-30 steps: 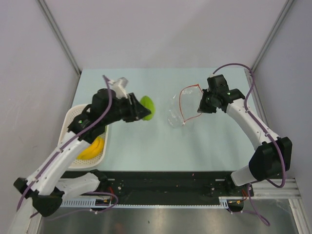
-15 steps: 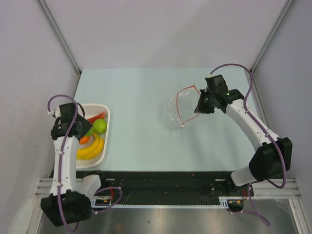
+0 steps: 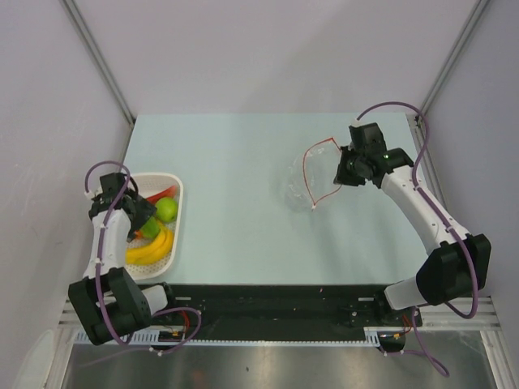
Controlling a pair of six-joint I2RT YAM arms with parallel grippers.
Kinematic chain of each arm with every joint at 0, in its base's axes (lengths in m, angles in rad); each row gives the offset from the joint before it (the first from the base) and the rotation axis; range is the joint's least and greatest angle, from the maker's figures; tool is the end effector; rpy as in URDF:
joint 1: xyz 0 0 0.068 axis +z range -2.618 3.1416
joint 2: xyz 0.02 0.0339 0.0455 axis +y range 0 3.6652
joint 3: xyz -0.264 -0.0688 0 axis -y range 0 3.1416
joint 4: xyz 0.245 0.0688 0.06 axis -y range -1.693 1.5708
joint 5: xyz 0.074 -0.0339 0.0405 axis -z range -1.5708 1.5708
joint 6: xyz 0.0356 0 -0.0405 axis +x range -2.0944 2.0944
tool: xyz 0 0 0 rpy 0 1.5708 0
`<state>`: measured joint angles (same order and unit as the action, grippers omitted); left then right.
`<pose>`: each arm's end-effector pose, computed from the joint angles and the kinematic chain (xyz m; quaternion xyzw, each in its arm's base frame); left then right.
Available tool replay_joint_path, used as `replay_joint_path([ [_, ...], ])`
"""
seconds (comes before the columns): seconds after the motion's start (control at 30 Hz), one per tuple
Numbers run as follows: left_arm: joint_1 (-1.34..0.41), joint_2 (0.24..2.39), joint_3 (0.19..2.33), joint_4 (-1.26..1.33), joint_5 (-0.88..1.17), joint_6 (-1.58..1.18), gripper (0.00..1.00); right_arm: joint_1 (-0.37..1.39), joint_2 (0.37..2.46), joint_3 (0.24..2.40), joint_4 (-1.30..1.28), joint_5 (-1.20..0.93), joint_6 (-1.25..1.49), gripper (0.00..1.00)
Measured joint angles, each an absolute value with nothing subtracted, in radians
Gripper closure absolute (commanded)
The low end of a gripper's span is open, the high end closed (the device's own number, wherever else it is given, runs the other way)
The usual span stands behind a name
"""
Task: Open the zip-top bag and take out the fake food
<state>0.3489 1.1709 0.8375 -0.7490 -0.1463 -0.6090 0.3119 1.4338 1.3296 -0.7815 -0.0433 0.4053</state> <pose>0.2046 0.0800 0.2367 -0.4617 0.8507 0.0390 0.2483 0.2881 0.0945 0.3244 0.0367 0.9410 0.1370 0.3073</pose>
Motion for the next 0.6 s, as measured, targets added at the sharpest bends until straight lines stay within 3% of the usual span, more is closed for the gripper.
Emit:
replay_joint_path([
  [0.1, 0.349, 1.163, 0.838, -0.740, -0.146, -0.601, 0.09, 0.301, 1.436, 1.337, -0.798, 0.015, 0.384, 1.00],
  [0.23, 0.313, 1.110, 0.842, -0.747, -0.170, -0.600, 0.08, 0.289, 1.464, 1.397, -0.842, 0.155, 0.337, 1.00],
  [0.43, 0.054, 1.037, 0.923, -0.762, -0.232, -0.610, 0.04, 0.304, 1.531, 1.517, -0.893, 0.383, 0.262, 0.91],
  [0.47, -0.007, 1.033, 0.940, -0.763, -0.241, -0.619, 0.04, 0.322, 1.544, 1.535, -0.896, 0.420, 0.245, 0.80],
  [0.53, -0.115, 1.031, 0.968, -0.759, -0.255, -0.632, 0.04, 0.376, 1.575, 1.567, -0.901, 0.473, 0.223, 0.68],
  [0.6, -0.210, 1.034, 0.992, -0.758, -0.257, -0.641, 0.04, 0.443, 1.627, 1.614, -0.910, 0.487, 0.206, 0.47],
])
